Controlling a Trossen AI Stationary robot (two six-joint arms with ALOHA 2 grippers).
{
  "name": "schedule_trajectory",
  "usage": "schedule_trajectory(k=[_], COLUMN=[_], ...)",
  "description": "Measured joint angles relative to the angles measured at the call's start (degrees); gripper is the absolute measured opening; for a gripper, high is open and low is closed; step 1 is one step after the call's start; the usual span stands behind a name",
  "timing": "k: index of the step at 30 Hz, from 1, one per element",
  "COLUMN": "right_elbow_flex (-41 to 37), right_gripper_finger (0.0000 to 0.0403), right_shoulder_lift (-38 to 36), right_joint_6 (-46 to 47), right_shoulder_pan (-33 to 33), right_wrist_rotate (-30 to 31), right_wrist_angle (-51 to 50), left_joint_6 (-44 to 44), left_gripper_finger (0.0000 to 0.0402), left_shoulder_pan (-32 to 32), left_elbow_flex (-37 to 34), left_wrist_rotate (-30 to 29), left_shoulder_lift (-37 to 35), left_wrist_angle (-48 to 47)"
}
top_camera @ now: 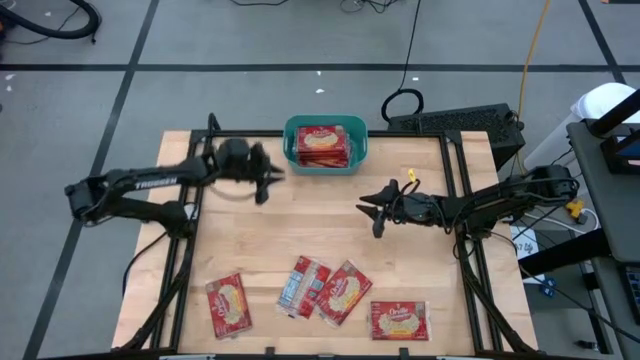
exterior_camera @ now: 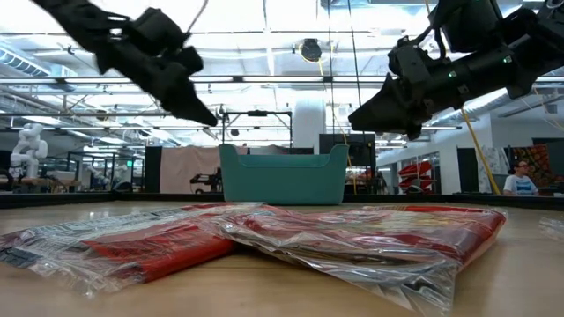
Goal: Sort popcorn bags into baskets
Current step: Put the red popcorn bag into the green bin
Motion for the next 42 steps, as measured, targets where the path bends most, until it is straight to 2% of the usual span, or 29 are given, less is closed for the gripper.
schedule_trajectory(k=[9, 14, 18, 22, 26, 29, 32, 36, 42], right_elbow_flex=[0.0, 0.0, 0.0, 0.5, 2.5, 4.4, 5.9, 7.3, 7.6], right_gripper_finger=[0.0127, 0.0127, 0.0127, 0.0127, 0.0127, 0.0127, 0.0127, 0.0127, 0.0127], right_shoulder_lift=[0.7, 3.3, 6.4, 10.5, 14.4, 16.7, 18.0, 18.6, 18.6], right_joint_6=[9.6, 13.0, 14.9, 15.0, 15.2, 14.8, 13.4, 12.5, 11.4], right_shoulder_pan=[3.1, 5.2, 6.4, 8.3, 9.7, 11.0, 12.8, 15.1, 17.9], right_wrist_rotate=[5.5, 11.0, 11.2, 11.2, 11.1, 10.8, 9.7, 9.3, 9.5], right_wrist_angle=[0.7, 3.0, 7.3, 11.8, 13.1, 13.0, 13.0, 12.8, 12.5], left_joint_6=[-2.8, -5.9, -6.5, -5.6, -6.4, -8.6, -10.6, -10.4, -8.0], left_gripper_finger=[0.0097, 0.0099, 0.0121, 0.0175, 0.0233, 0.0258, 0.0265, 0.0253, 0.0229], left_shoulder_pan=[-19.5, -31.6, -41.7, -51.4, -58.8, -63.3, -67.2, -70.9, -73.1], left_elbow_flex=[-16.2, -20.6, -21.3, -21.2, -21.2, -20.1, -17.4, -11.9, -3.6], left_wrist_rotate=[-3.9, -5.6, -11.7, -20.4, -23.7, -26.5, -29.1, -30.4, -31.9], left_shoulder_lift=[-10.1, -10.2, -7.7, -3.5, 2.1, 7.4, 13.0, 21.0, 30.4], left_wrist_angle=[10.9, 19.2, 24.7, 30.2, 37.3, 39.1, 39.0, 38.5, 31.4])
